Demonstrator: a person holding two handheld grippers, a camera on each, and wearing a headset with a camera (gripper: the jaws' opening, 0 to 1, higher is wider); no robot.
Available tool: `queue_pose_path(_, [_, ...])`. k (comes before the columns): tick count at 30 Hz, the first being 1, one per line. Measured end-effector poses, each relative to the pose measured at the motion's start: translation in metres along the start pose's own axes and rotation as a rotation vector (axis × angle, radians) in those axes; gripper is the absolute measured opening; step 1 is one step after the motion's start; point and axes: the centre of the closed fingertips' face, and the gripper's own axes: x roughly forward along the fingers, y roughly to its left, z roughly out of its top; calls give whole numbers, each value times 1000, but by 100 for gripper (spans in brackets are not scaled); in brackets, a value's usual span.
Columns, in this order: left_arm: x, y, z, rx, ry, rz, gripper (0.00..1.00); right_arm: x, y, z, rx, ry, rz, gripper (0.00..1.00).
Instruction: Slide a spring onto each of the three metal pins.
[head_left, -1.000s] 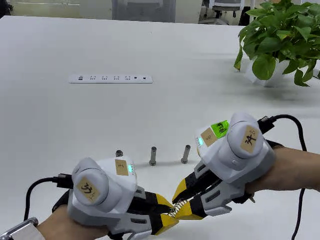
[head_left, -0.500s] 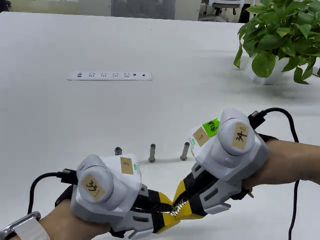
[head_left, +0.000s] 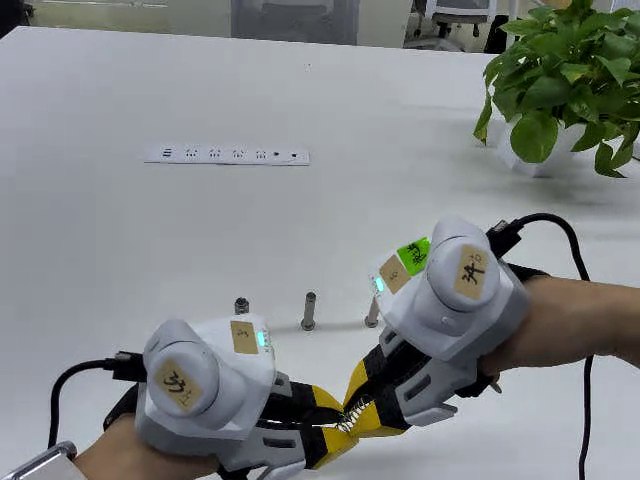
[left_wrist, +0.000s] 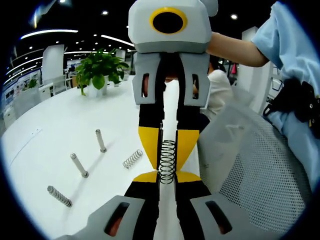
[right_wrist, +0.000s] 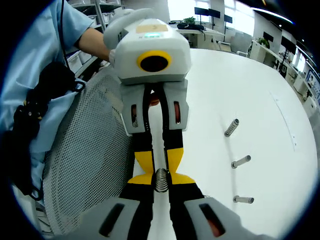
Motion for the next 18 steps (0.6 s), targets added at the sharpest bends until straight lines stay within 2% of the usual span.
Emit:
queue_pose_path(4, [-4, 6, -4, -30, -13, 46, 12, 1, -3, 1, -5, 6, -7, 12])
queue_pose_path(6, [-8, 12, -9, -39, -11, 88, 15, 0, -5, 2, -11, 5, -11, 12])
queue_pose_path(8, [-12, 20, -13, -67, -13, 146, 21, -1, -7, 3, -15, 3, -20, 12])
queue_pose_path(15, [-33, 38, -23, -138, -34, 253, 37, -3, -11, 1, -19, 7, -28, 12])
queue_pose_path(18, [-43, 49, -28, -186, -40, 321, 49, -3, -12, -1, -24, 18, -27, 12])
